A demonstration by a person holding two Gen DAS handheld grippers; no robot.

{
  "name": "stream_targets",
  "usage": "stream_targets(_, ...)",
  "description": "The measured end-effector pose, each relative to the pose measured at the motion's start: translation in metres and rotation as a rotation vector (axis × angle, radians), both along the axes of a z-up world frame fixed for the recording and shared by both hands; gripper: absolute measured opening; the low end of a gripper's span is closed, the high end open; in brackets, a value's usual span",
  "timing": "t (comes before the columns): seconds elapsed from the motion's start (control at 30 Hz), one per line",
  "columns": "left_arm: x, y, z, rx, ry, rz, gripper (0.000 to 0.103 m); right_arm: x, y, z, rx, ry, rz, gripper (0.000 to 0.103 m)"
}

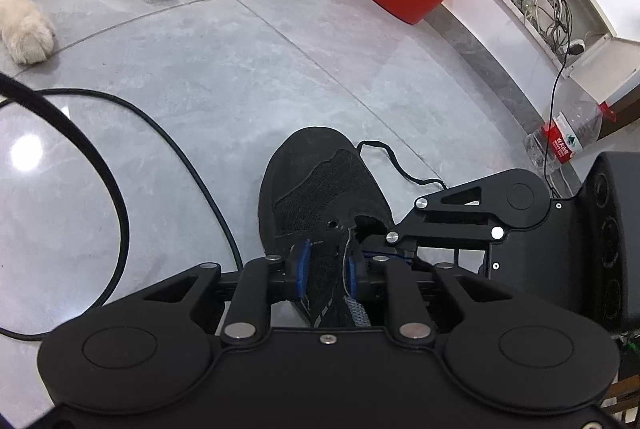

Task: Lace up shoes with both hands

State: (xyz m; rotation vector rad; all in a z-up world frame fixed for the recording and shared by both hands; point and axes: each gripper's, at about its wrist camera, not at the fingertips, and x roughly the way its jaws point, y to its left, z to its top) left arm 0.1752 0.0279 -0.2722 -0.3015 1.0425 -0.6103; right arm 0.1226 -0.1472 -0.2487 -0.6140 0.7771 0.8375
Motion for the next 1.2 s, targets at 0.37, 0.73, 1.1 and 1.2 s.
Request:
stream_targets(0.37, 0.0, 0.004, -0.002, -0.026, 0.007, 0.011, 0.017, 0.003, -0.003, 0.001, -0.014, 0.021, -0.024, 0.003)
stream_targets(0.73, 0.001, 0.005, -0.003, -0.038, 0.016, 0.031, 0.017, 0.002, -0.009, 0.001, 0.003, 0.043, -0.046, 0.002)
stream_targets(1.1, 0.005, 0.013, -0.009, -0.077, 0.018, 0.01, 0.018, 0.008, -0.018, -0.004, 0.06, 0.092, -0.051, 0.002)
stream_targets(1.2, 0.008, 0.017, -0.012, -0.096, 0.012, -0.024, 0.018, 0.006, -0.021, -0.003, 0.076, 0.091, -0.042, 0.002)
